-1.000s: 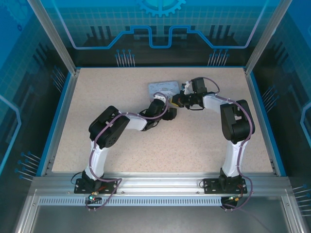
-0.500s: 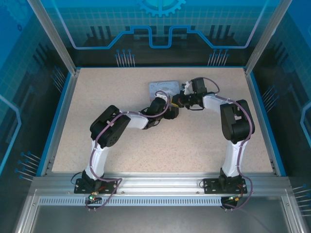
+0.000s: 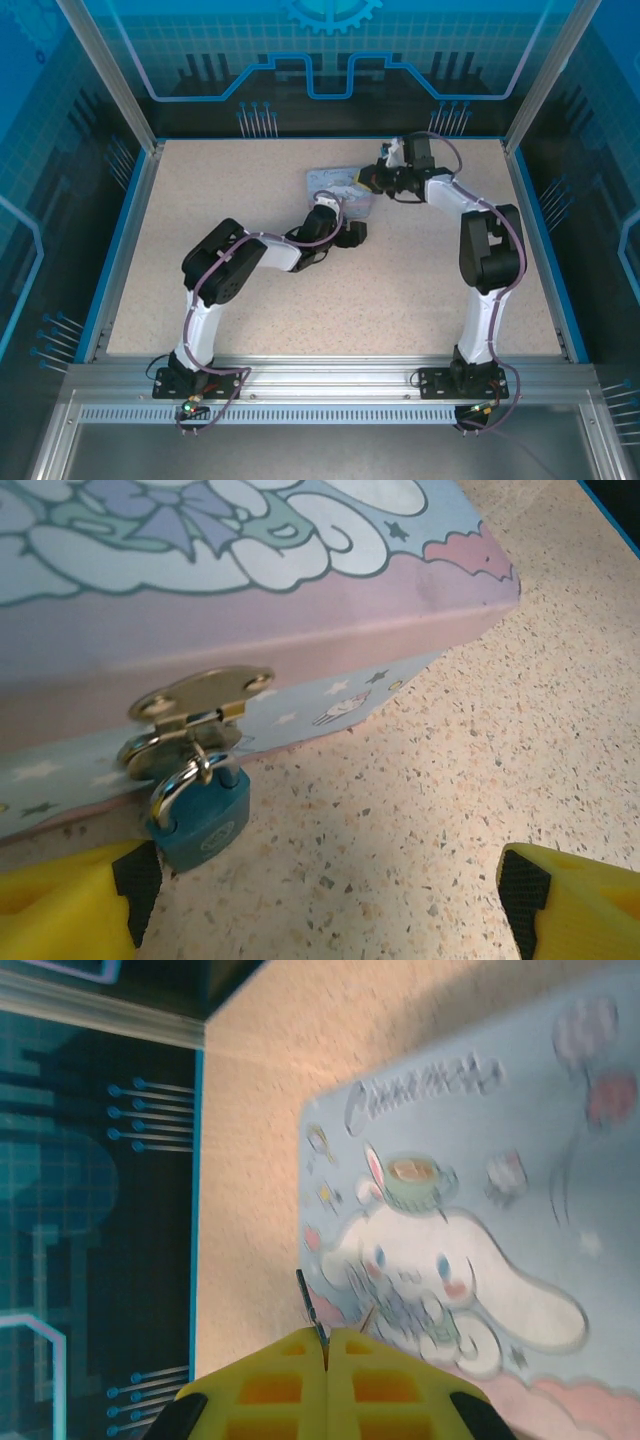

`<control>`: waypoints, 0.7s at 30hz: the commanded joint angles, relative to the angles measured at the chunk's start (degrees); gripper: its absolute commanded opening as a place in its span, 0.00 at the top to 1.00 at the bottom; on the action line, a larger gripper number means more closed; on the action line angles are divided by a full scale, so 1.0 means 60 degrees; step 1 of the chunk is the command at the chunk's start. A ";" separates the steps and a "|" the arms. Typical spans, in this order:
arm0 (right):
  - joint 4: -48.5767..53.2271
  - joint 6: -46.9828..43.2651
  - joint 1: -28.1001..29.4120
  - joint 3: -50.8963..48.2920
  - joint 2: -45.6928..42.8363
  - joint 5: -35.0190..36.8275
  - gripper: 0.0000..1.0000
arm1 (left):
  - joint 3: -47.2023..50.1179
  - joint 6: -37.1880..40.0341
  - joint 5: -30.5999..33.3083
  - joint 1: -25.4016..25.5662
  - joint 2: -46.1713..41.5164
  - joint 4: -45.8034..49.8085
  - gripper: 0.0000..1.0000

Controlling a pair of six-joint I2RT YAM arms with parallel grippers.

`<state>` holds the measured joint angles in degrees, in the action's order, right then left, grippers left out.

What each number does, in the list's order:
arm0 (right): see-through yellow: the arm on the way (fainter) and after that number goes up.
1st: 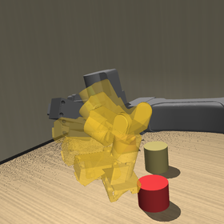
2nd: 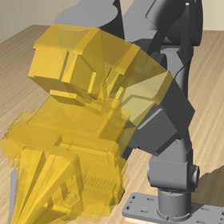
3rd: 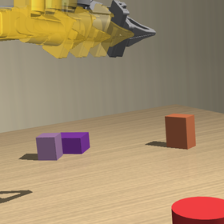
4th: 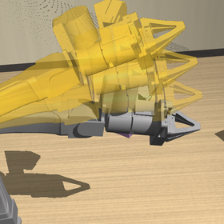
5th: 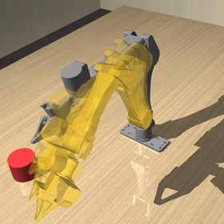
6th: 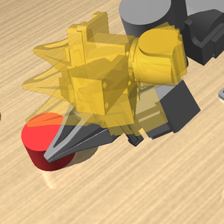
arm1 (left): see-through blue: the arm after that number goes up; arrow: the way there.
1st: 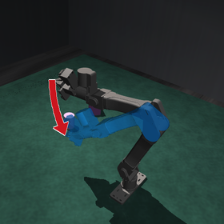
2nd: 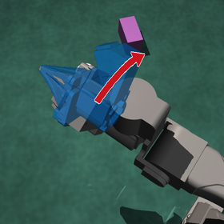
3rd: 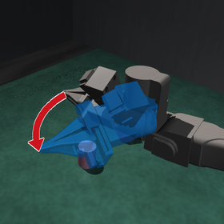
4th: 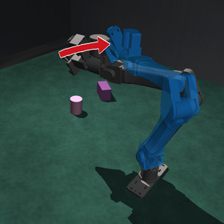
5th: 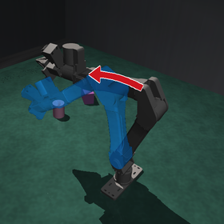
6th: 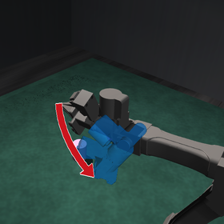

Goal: Unlock a padlock with a key

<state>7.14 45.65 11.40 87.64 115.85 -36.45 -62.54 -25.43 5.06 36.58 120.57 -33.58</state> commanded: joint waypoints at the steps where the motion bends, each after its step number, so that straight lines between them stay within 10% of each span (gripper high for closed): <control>1: 0.0495 0.0268 -0.0071 0.0894 0.0902 0.0100 1.00 | 0.0297 -0.0454 -0.0229 -0.0025 -0.0370 -0.0254 0.10; 21: 0.2028 0.0543 -0.0004 0.6095 0.4985 0.0435 1.00 | 0.0755 -0.1103 -0.0515 -0.0032 -0.0393 -0.0881 0.09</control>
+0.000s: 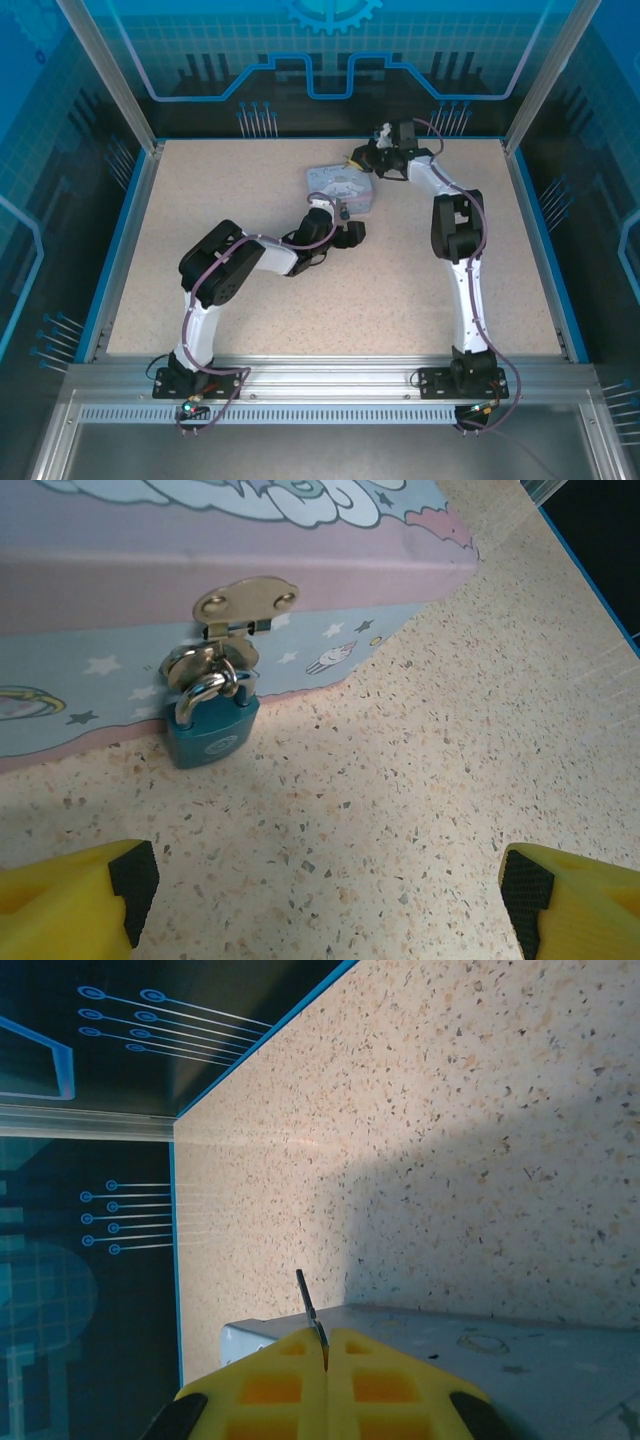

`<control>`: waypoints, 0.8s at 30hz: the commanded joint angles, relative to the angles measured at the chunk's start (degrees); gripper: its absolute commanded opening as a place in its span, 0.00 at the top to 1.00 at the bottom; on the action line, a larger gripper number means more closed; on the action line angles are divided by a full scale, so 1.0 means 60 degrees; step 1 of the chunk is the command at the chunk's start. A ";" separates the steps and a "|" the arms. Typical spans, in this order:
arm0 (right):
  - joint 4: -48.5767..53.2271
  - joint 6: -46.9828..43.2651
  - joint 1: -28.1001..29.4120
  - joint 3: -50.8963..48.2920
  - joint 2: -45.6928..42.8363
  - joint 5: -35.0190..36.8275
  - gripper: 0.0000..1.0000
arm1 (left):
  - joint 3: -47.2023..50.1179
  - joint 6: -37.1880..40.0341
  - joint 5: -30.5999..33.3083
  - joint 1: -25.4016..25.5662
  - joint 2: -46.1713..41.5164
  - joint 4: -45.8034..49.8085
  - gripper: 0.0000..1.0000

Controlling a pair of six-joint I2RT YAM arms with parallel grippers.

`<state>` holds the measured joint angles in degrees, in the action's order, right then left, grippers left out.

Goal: Unlock a padlock with a key

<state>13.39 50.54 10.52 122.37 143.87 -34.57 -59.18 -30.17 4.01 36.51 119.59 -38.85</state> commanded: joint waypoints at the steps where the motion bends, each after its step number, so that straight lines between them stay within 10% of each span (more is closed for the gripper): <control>1: 0.1144 -0.0430 0.0215 0.0258 0.0272 0.0138 1.00 | 0.0202 -0.0331 -0.0332 -0.0023 -0.0241 -0.0028 0.09; 24: -0.0013 -0.1311 0.1190 -0.5148 -0.3127 0.0472 1.00 | 0.3274 -0.0417 0.0405 -0.0032 -0.4121 0.1119 0.05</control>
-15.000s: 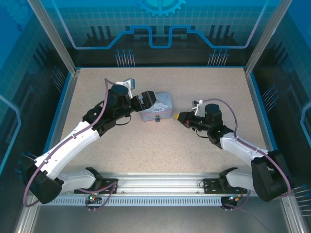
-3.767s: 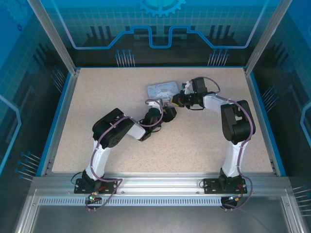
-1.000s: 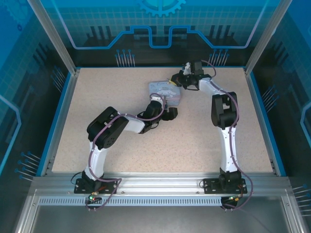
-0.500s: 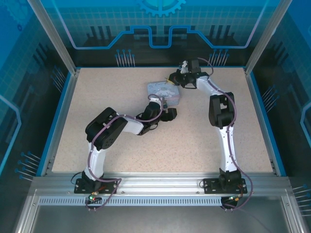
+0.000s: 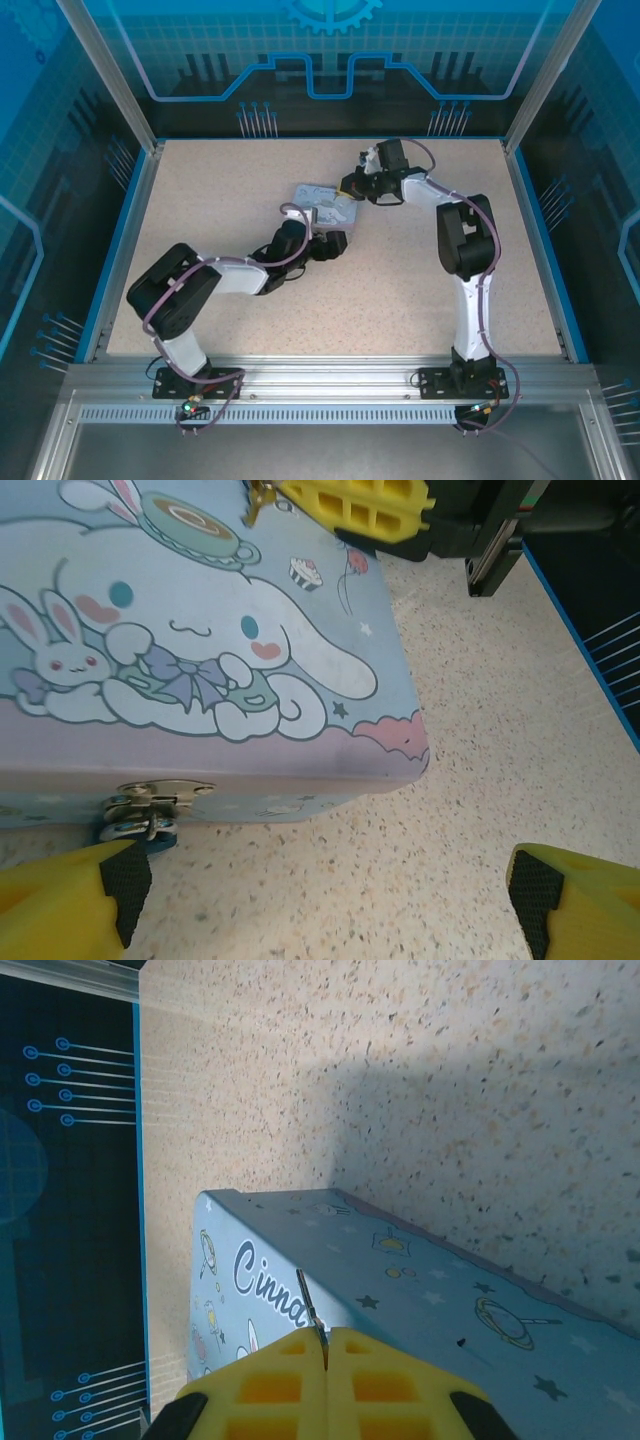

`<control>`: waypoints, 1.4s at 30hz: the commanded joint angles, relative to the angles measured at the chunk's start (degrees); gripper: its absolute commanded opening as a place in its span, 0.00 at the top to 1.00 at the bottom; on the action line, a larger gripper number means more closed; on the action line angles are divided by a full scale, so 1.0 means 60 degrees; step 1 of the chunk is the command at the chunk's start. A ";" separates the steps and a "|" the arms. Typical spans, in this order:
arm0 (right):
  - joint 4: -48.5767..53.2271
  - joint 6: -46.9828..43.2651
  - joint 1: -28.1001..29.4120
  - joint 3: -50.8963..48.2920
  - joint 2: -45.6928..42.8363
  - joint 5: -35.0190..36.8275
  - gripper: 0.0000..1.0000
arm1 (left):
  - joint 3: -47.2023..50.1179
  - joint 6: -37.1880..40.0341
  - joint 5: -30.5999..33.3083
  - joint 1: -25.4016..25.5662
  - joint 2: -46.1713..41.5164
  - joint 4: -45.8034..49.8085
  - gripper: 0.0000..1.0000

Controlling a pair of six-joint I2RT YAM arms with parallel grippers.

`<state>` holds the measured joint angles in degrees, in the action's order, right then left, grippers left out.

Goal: Unlock a padlock with a key

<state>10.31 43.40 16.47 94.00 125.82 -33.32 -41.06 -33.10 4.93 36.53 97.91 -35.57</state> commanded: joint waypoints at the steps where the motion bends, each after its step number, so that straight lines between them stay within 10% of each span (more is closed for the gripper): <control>1: 0.0467 -0.0075 0.0199 -0.0446 -0.0263 0.0255 1.00 | 0.0354 0.0163 0.0273 -0.0045 -0.0649 0.0759 0.05; 29: -0.0415 0.0408 0.0419 -0.2326 -0.2681 0.0269 1.00 | -0.0959 0.1512 0.0330 -0.2071 -0.1633 0.3008 0.01; 42: -0.0619 0.0272 0.0434 -0.2970 -0.2776 0.0267 1.00 | -0.3771 0.1820 -0.1161 -0.2691 0.0731 0.4611 0.01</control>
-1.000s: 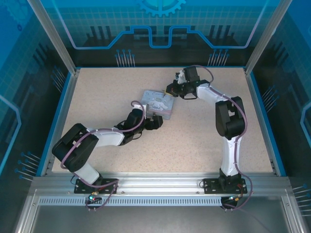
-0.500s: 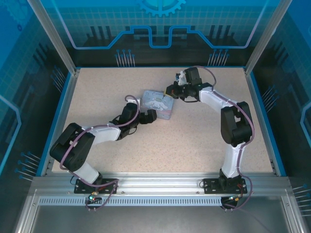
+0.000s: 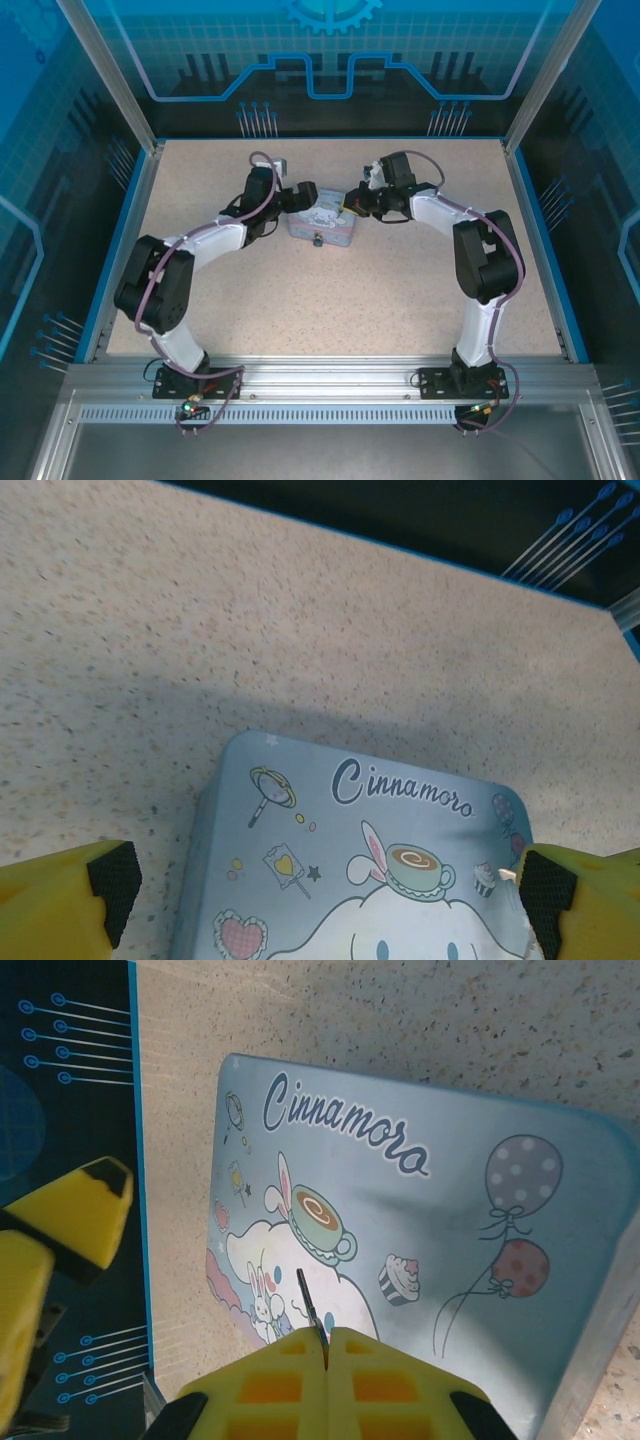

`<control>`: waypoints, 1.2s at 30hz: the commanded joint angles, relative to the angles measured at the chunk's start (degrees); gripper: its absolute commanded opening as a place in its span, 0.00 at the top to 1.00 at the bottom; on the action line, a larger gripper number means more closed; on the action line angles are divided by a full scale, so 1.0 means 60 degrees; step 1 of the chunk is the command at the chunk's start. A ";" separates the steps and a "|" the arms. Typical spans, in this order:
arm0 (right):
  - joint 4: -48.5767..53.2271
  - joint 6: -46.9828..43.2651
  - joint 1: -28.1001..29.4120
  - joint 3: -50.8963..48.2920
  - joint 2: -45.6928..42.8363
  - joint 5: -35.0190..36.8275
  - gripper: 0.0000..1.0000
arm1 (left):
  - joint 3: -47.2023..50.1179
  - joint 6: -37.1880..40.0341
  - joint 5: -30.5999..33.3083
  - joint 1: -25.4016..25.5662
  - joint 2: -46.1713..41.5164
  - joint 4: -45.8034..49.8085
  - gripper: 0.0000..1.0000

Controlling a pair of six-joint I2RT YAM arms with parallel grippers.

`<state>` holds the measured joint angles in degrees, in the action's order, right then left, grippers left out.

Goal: Unlock a padlock with a key

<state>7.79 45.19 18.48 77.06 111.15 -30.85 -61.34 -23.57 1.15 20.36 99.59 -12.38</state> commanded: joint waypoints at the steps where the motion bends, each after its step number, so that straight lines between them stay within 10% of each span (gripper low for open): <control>1: -0.0200 -0.0031 0.0100 -0.0164 -0.0332 -0.0133 1.00 | -0.0487 0.0176 -0.0616 0.0005 0.0599 0.0813 0.01; 36: 0.0386 -0.0559 -0.0597 -0.0657 -0.0704 0.0170 1.00 | 0.3069 -0.0792 -0.0674 0.0975 -0.2869 -0.0210 0.01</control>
<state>9.23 42.96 15.40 73.78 108.42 -30.35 -45.74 -29.65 0.12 26.00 85.45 -13.39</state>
